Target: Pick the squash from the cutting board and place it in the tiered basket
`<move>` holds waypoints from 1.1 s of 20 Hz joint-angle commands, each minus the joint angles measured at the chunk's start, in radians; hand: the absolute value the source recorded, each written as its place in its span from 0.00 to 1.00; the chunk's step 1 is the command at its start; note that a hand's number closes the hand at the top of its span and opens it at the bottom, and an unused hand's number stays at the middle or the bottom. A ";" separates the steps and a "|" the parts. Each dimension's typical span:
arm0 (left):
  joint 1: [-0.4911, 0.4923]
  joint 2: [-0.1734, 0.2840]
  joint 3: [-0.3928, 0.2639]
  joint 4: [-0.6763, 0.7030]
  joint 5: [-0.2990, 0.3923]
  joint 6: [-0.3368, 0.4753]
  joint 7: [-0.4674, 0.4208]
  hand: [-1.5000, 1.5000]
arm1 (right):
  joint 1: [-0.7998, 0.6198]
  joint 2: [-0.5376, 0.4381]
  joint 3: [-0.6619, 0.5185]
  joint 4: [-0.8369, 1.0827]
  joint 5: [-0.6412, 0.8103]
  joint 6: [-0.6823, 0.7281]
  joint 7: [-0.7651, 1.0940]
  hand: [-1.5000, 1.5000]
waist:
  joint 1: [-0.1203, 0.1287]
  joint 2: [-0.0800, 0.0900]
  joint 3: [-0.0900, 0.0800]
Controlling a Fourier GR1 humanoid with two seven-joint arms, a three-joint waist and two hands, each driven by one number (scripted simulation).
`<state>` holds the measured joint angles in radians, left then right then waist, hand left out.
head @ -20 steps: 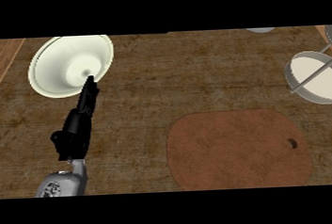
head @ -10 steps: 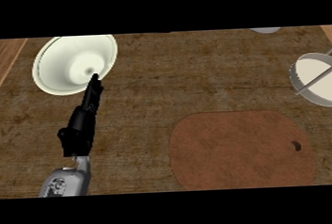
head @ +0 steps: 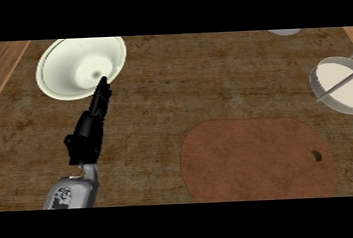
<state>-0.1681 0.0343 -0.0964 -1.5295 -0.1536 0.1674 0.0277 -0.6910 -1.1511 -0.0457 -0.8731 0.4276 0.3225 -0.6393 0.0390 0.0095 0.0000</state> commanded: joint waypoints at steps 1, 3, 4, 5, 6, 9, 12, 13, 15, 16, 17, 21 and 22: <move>-0.028 -0.018 0.004 0.046 -0.014 0.019 -0.032 0.50 | -0.104 0.081 0.047 0.143 0.114 -0.082 -0.045 1.00 | -0.002 0.002 0.000; -0.015 0.010 0.015 -0.016 0.010 -0.013 0.018 0.50 | -0.207 0.071 0.073 0.186 0.142 0.010 -0.013 1.00 | 0.005 0.001 0.000; -0.034 -0.015 -0.006 0.003 -0.018 0.015 0.026 0.50 | -0.144 0.134 0.038 0.234 0.080 0.015 0.056 1.00 | 0.004 0.004 0.001; -0.016 -0.014 -0.010 -0.009 -0.017 0.014 0.024 0.50 | -0.160 0.128 -0.012 0.267 0.006 0.102 0.073 0.00 | 0.006 0.002 0.001; -0.005 -0.033 -0.038 -0.014 -0.038 0.034 0.032 0.50 | -0.192 0.127 0.011 0.281 0.041 0.116 0.093 0.00 | 0.001 0.000 0.000; -0.053 -0.004 0.007 -0.022 -0.016 0.013 0.059 0.50 | -0.221 0.136 0.005 0.383 0.051 0.146 -0.010 0.00 | -0.002 0.003 0.001; 0.008 0.042 0.021 -0.068 0.003 -0.026 0.059 0.50 | -0.228 0.136 -0.037 0.434 0.010 0.203 -0.029 0.00 | -0.005 -0.001 0.001; 0.019 0.009 0.012 -0.038 0.007 -0.009 0.013 0.50 | -0.284 0.170 -0.044 0.463 0.008 0.204 0.038 0.00 | 0.002 0.002 0.001; 0.003 -0.012 -0.020 -0.032 -0.024 0.007 0.037 0.50 | -0.326 0.161 -0.119 0.501 -0.069 0.236 0.092 0.00 | -0.004 0.000 0.001; 0.026 0.004 0.013 -0.027 0.005 -0.003 -0.004 0.50 | -0.332 0.137 -0.148 0.544 -0.091 0.253 0.085 0.00 | 0.005 0.005 0.001; -0.018 -0.023 -0.009 -0.022 -0.022 0.024 0.045 0.50 | -0.352 0.113 -0.165 0.563 -0.103 0.276 0.096 0.00 | -0.002 0.005 0.002; 0.023 -0.001 -0.016 -0.066 -0.007 -0.011 0.050 0.50 | -0.353 0.024 -0.219 0.672 -0.115 0.215 0.176 0.00 | 0.017 0.012 0.004; -0.013 -0.008 0.002 -0.034 -0.002 -0.001 0.040 0.50 | -0.332 -0.001 -0.225 0.685 -0.123 0.260 0.153 0.00 | -0.001 0.011 0.004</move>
<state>-0.1590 0.0294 -0.1033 -1.5740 -0.1607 0.1653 0.0630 -1.0227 -1.0905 -0.2225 -0.2732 0.3330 0.5451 -0.5008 0.0428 0.0163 0.0023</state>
